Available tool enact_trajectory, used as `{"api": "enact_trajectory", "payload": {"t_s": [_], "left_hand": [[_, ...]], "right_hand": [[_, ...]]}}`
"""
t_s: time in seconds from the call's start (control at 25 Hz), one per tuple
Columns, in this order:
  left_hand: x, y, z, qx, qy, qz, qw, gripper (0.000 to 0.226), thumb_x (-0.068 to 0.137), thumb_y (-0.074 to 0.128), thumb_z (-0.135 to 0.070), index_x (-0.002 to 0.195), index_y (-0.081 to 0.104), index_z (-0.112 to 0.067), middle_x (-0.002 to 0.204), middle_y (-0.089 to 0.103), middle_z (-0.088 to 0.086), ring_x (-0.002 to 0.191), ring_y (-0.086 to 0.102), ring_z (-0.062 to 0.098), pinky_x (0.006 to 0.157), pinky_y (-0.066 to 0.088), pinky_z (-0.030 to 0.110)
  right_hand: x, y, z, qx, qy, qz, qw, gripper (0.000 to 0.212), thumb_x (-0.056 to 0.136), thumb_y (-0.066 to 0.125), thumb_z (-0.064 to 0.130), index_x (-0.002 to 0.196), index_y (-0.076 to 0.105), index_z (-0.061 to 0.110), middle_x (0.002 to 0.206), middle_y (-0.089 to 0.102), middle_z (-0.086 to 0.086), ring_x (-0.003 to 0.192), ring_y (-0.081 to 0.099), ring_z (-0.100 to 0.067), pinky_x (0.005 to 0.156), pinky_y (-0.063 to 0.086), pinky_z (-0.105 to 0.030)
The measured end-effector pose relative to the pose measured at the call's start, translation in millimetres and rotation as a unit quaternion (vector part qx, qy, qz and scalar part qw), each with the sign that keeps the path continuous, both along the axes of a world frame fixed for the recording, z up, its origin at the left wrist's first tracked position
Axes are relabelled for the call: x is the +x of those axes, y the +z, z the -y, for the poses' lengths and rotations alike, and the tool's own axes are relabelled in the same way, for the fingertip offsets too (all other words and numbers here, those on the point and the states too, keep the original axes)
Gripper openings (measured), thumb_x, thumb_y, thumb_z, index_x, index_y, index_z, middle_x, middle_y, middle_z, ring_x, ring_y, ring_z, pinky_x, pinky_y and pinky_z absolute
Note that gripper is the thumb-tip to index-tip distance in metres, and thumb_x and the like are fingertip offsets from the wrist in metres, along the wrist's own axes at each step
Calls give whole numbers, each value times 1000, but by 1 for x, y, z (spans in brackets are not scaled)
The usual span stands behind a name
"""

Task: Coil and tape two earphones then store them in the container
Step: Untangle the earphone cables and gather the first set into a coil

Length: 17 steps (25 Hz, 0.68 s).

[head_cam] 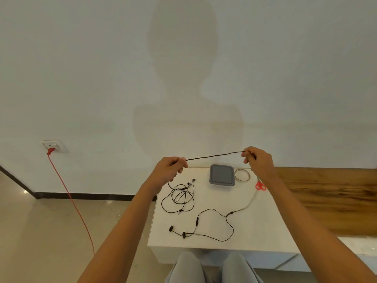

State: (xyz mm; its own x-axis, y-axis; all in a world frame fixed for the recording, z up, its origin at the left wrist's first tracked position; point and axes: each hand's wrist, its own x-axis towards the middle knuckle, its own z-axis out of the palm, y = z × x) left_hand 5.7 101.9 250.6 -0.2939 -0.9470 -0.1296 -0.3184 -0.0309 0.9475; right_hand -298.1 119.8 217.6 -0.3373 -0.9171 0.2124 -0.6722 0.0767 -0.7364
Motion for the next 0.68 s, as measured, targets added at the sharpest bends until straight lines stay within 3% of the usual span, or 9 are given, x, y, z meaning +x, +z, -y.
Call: {"api": "enact_trajectory", "payload": {"t_s": [0.08,0.16,0.24,0.32,0.44,0.56,0.68], "left_hand": [[-3,-1,-2,13,9,-32,999,31,98,49,-31,80,68,-16,63,49,-8,51,34,7,48,30,16],[-16,2,-6,21,-10,-39,999,31,99,49,-31,79,68,-17,63,50,-8,50,34,6,48,30,16],[-34,3,-10,16,-33,-30,999,31,98,50,-31,76,69,-20,62,52,-9,51,36,6,48,31,17],[-49,6,-14,2,-43,-31,999,31,98,50,-30,75,69,-21,61,54,-9,51,38,6,47,32,17],[-54,11,-15,18,-25,-87,996,31,99,49,-28,78,67,-14,61,53,-5,46,36,5,44,31,17],[-44,14,-17,46,-60,-82,994,32,99,48,-28,75,64,-15,64,50,-4,44,33,4,45,30,15],[-36,18,-19,77,-97,-103,987,32,101,44,-26,77,62,-15,63,49,-6,46,29,4,46,29,15]], "right_hand": [[-6,-10,0,125,5,-71,990,23,92,48,5,88,66,18,98,72,-10,83,65,-20,71,48,-29],[14,-9,-5,192,107,-97,971,31,89,48,-1,114,62,11,124,63,-9,111,58,-23,87,41,-23],[50,5,-13,155,234,21,960,46,88,47,-5,132,49,11,134,54,-1,124,48,-12,97,38,-21],[81,19,-21,86,301,152,938,33,93,48,-1,125,52,8,118,62,-2,111,58,-8,93,46,-21],[93,26,-21,14,273,186,944,15,97,50,7,104,62,4,82,68,-6,70,63,-13,68,54,-23],[80,26,-19,-32,175,194,965,18,96,50,7,91,66,12,77,69,-5,56,53,-13,51,46,-22],[64,25,-14,-39,55,242,968,19,97,50,12,93,68,13,77,68,-2,51,50,-5,52,45,-23]]}}
